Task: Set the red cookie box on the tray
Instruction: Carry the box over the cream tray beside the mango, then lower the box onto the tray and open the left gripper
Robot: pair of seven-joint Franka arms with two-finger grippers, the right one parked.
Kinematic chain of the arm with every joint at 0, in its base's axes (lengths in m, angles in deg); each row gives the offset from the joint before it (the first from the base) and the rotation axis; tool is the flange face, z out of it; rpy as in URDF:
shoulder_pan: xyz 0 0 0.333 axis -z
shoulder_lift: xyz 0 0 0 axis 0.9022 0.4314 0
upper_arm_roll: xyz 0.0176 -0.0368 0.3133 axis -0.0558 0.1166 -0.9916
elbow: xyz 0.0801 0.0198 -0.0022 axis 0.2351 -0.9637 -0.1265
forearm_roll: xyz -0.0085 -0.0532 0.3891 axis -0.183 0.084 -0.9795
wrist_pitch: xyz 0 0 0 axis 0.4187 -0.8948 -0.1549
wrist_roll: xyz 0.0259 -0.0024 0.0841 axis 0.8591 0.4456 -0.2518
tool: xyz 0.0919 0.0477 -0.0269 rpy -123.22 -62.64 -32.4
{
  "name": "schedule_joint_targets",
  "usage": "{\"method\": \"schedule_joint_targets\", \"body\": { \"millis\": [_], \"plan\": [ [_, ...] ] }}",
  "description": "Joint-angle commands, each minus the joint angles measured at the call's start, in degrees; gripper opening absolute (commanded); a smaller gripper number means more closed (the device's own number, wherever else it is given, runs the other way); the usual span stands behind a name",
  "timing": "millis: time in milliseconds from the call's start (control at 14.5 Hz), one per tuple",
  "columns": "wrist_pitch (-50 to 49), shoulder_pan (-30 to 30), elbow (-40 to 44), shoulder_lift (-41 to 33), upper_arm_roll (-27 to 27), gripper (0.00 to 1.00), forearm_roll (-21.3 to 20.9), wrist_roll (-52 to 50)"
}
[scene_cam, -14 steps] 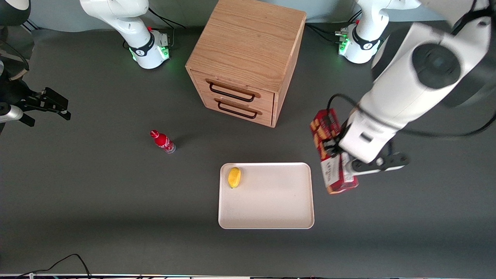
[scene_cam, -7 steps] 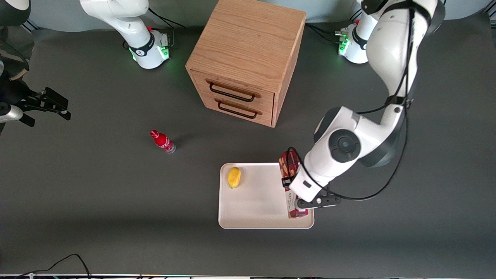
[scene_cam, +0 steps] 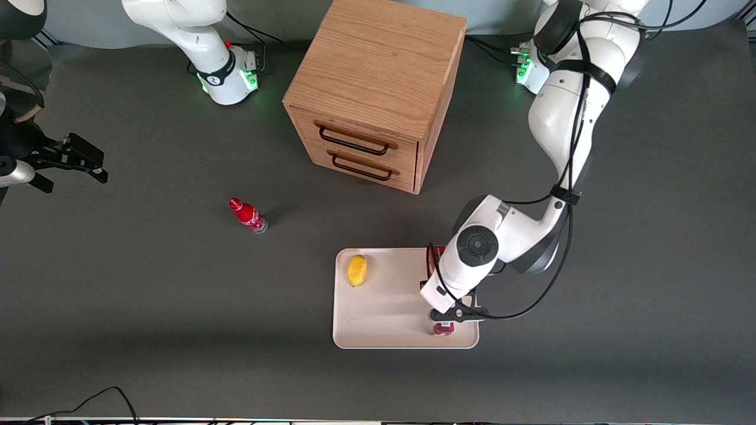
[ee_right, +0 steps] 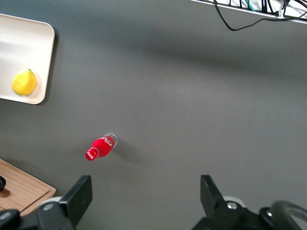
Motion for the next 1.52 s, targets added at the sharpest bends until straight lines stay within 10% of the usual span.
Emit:
{"method": "schedule_joint_targets", "body": {
  "millis": [0, 207, 828, 1448],
  "plan": [
    [1.5, 1.1, 2.2, 1.5, -0.8, 0.16, -1.9, -0.6],
    [1.5, 1.0, 2.1, 1.5, -0.8, 1.00, -2.2, -0.7],
    [-19.3, -9.0, -0.7, -15.2, 1.8, 1.00, 1.3, 5.8],
    [-39.8, -25.4, -4.4, -34.7, 1.6, 1.00, 10.2, 36.0]
  ]
}}
